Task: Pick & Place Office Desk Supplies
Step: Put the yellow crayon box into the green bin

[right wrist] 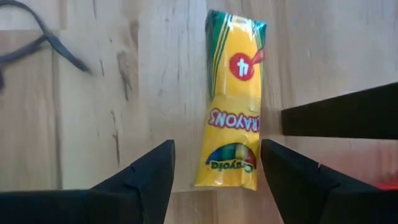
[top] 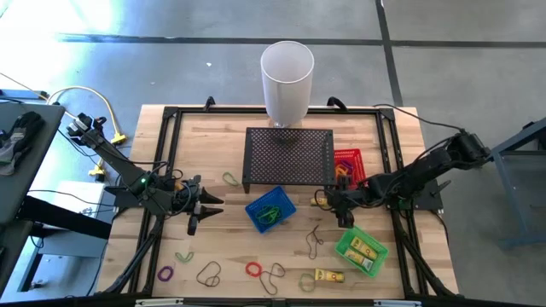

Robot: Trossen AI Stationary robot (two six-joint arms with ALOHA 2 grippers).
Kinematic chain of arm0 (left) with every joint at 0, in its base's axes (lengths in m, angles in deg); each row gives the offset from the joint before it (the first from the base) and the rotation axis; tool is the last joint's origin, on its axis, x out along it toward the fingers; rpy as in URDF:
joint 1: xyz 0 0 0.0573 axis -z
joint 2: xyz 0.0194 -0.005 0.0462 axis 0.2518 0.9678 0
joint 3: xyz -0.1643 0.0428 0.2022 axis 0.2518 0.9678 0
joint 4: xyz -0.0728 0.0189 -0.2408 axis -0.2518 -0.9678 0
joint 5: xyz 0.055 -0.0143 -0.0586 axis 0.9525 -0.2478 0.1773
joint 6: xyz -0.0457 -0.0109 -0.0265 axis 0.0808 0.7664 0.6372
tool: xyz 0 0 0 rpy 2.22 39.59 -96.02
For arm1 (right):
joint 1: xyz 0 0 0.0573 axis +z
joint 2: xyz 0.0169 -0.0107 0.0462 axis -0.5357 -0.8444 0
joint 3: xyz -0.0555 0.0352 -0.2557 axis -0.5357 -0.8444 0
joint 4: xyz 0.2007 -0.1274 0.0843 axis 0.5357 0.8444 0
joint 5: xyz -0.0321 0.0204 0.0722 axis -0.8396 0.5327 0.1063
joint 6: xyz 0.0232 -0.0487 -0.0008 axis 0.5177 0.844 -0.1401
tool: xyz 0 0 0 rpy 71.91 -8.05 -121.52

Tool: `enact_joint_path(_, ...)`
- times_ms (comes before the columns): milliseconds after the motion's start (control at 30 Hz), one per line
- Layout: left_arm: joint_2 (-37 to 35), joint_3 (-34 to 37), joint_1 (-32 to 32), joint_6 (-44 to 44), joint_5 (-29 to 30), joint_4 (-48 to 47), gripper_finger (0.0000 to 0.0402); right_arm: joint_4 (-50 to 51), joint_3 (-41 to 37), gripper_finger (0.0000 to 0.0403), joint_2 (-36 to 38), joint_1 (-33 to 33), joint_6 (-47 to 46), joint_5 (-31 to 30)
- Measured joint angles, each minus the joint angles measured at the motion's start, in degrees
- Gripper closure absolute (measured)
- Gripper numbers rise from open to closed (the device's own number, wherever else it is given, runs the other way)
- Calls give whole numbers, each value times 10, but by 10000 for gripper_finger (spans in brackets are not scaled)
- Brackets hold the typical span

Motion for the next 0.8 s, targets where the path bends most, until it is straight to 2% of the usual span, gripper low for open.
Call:
enact_joint_path(167, 0, 0, 0, 0, 0, 0, 270, -28, -11, 177, -27, 0, -6, 21)
enact_joint_path(533, 0, 0, 0, 0, 0, 2, 270, -61, -12, 183, -49, 2, -29, 13)
enact_joint_path(633, 0, 0, 0, 0, 0, 2, 270, -63, -12, 208, -49, 2, -43, 14)
enact_joint_path(800, 0, 0, 0, 0, 1, 0, 270, -68, -12, 277, -40, 1, -49, 30)
